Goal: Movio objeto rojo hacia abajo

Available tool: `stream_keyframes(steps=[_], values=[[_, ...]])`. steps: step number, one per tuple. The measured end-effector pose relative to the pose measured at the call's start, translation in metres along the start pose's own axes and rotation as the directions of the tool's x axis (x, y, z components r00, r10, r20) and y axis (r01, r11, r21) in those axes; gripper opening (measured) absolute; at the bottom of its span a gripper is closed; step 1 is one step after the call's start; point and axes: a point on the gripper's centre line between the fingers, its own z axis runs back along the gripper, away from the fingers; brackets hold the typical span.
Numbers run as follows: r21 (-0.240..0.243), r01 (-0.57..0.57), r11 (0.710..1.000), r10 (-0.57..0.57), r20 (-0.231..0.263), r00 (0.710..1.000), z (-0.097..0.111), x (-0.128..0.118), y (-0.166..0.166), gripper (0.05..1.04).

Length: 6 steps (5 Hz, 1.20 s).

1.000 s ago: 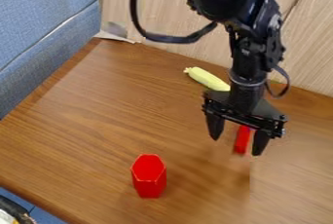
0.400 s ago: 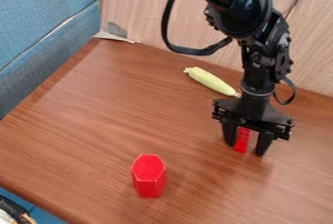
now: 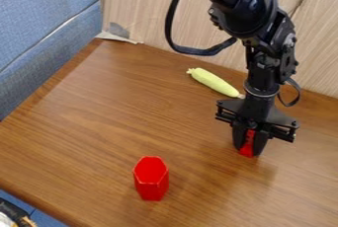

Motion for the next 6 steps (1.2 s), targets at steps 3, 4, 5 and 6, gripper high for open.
stream_keyframes(steps=[3,4,5,6], values=[[-0.024,0.119,0.993,-0.117,0.082,0.990,0.069,-0.010,0.037,0.277],[-0.019,0.098,0.995,-0.095,0.106,0.990,0.104,-0.031,0.078,0.277],[0.046,0.225,0.973,-0.227,0.046,0.973,0.110,-0.052,0.103,0.277],[0.083,0.222,0.972,-0.224,0.015,0.974,0.111,-0.073,0.146,0.277]])
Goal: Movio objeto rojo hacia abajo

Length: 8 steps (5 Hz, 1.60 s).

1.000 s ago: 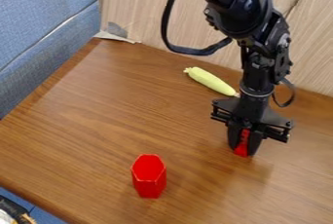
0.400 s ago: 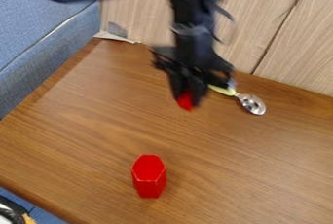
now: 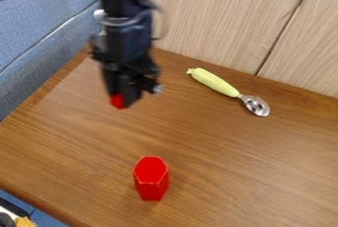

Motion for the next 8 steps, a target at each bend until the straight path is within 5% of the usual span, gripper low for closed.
stream_keyframes(steps=[3,4,6,8], values=[[-0.033,-0.087,0.996,0.085,-0.064,0.994,-0.059,-0.049,0.019,0.277],[-0.017,-0.093,0.995,0.091,-0.112,0.990,-0.084,-0.052,0.023,0.277],[-0.016,-0.071,0.997,0.069,-0.097,0.993,-0.104,-0.032,0.025,0.344],[0.035,-0.131,0.991,0.134,-0.129,0.983,-0.102,-0.036,0.019,0.856]])
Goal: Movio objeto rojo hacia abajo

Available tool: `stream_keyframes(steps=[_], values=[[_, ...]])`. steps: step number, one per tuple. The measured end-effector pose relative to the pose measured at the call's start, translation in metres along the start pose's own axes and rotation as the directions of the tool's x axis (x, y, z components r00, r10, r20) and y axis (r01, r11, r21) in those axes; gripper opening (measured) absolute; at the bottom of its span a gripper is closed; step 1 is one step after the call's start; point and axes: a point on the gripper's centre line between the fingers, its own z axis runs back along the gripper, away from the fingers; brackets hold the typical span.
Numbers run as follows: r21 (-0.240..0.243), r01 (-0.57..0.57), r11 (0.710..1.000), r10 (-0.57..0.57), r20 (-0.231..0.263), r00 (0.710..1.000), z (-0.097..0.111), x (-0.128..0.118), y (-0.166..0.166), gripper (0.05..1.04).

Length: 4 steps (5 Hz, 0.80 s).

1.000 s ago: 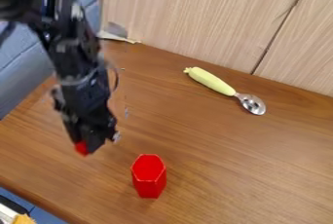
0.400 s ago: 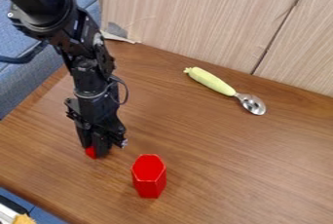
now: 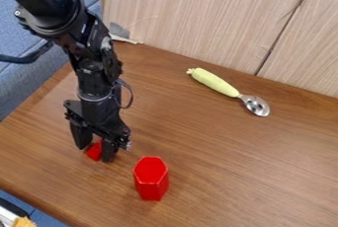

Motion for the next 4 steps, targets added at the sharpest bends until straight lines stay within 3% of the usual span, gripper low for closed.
stream_keyframes(steps=[1,2,3,4], values=[[-0.004,-0.003,1.000,0.003,-0.019,1.000,0.005,-0.009,-0.004,1.012],[-0.031,0.017,0.999,-0.016,0.026,1.000,0.030,-0.010,-0.006,1.009],[-0.033,-0.009,0.999,0.014,0.130,0.991,0.072,-0.006,-0.003,1.002],[-0.007,-0.014,1.000,0.015,0.183,0.983,0.091,-0.004,0.000,1.001]])
